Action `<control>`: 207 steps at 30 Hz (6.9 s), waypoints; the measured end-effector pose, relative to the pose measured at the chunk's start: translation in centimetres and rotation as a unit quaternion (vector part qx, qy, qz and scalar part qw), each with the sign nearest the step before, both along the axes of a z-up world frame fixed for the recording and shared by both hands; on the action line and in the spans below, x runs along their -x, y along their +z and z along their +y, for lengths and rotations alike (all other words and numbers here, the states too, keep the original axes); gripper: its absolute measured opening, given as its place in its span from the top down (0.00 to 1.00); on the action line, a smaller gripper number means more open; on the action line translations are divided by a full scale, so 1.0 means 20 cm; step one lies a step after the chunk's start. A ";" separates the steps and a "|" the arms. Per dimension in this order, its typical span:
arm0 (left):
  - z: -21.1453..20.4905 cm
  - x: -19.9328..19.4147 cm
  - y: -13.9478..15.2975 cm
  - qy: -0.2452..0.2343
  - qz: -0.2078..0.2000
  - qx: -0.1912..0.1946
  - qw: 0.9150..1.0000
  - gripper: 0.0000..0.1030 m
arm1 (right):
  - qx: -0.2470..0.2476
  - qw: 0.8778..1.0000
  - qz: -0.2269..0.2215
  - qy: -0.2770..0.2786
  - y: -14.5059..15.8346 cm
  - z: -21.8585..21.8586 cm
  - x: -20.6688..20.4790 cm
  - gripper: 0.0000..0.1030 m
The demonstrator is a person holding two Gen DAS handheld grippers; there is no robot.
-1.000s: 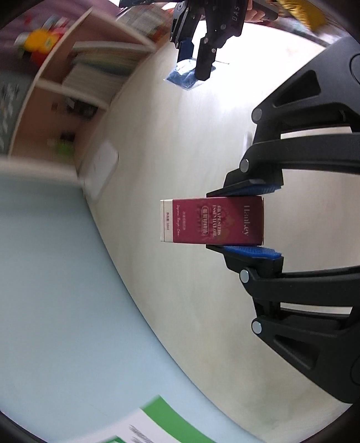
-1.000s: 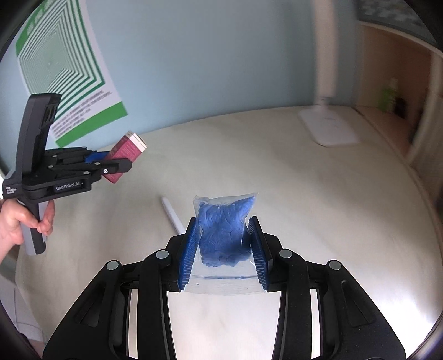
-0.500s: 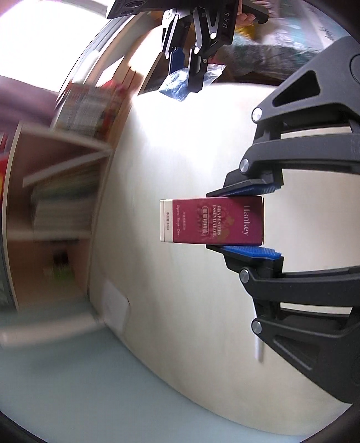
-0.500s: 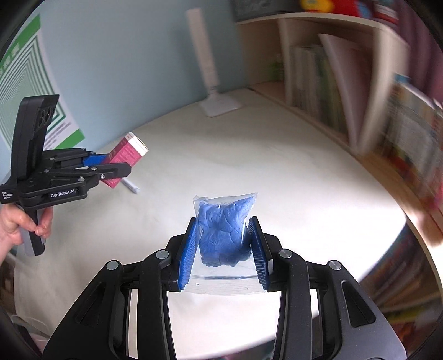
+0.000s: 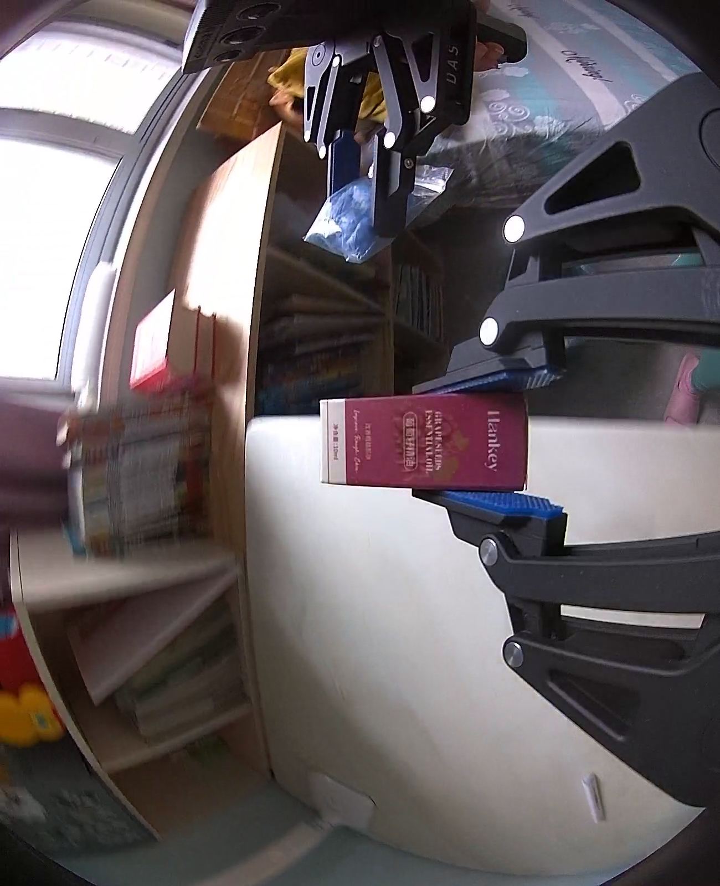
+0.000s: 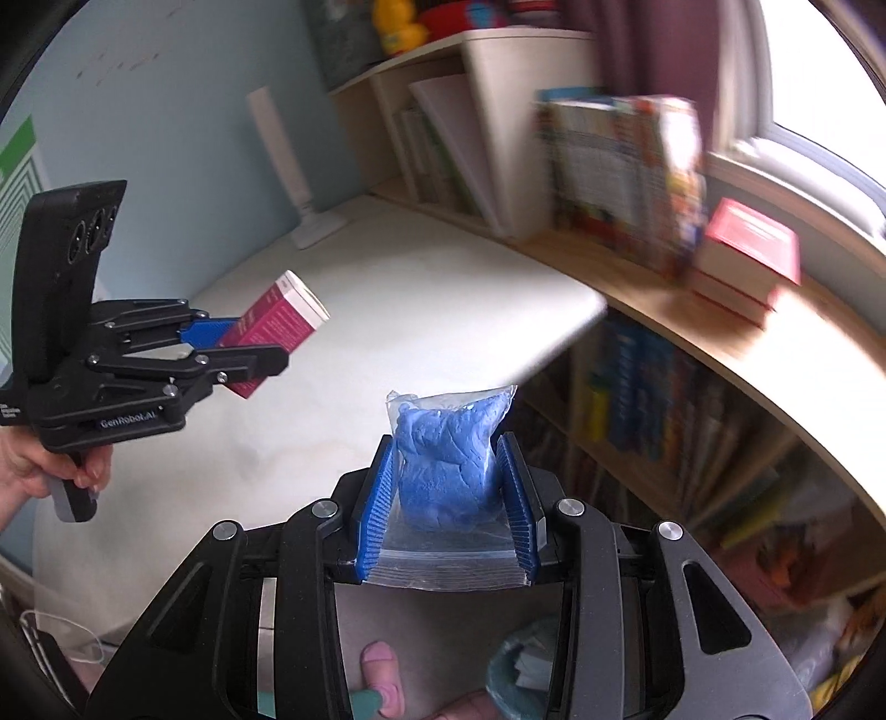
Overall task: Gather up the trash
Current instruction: 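Carry the red box and blue bag over the wastebasket, then open both tools to drop the box and bag into the wastebasket, then return the right tool to the table over the white marker, then close the right tool on the white marker, then carry the white marker with the right tool over the wastebasket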
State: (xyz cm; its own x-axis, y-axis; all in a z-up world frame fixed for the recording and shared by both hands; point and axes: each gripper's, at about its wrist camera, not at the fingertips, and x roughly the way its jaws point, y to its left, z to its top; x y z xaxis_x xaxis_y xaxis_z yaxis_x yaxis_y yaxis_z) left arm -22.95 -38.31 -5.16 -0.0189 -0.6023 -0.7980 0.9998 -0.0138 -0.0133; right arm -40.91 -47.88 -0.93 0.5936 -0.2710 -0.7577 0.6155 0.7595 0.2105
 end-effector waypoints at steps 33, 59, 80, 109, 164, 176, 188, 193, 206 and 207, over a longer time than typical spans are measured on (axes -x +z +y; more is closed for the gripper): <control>-0.42 1.20 -1.28 -0.190 0.011 -0.246 0.950 0.74 | -0.217 0.955 0.036 -0.200 -1.26 0.00 1.13 0.63; -0.33 1.30 -2.44 -0.237 0.007 -0.382 0.894 0.70 | -0.303 0.924 0.101 -0.210 -2.33 0.04 1.15 0.60; -0.27 1.25 -2.31 -0.201 0.020 -0.375 0.904 0.36 | -0.303 0.919 0.078 -0.241 -2.14 0.07 1.25 0.34; 0.16 0.29 -0.42 0.038 0.074 -0.133 0.988 0.10 | -0.082 0.995 0.047 0.046 -0.40 0.01 0.38 0.19; 1.52 -1.81 -0.41 0.532 0.076 -0.054 0.842 0.07 | 0.020 0.868 0.126 0.479 -0.56 1.02 -2.62 0.59; 1.49 -1.80 -0.40 0.532 0.076 -0.057 0.842 0.07 | 0.056 0.875 0.115 0.466 -0.56 1.05 -2.63 0.87; 1.39 -1.72 -0.37 0.504 0.062 -0.056 0.860 0.07 | 0.006 0.901 0.079 0.427 -0.39 0.84 -2.50 0.87; 1.30 -1.64 -0.33 0.477 0.053 -0.055 0.875 0.07 | 0.001 0.914 0.056 0.403 -0.28 0.75 -2.37 0.87; 0.82 -1.18 -0.13 0.342 0.024 -0.034 0.939 0.07 | 0.003 0.965 0.002 0.261 -0.02 0.33 -1.60 0.87; 0.77 -1.14 -0.11 0.328 0.022 -0.032 0.944 0.07 | 0.004 0.969 -0.001 0.245 0.00 0.29 -1.50 0.87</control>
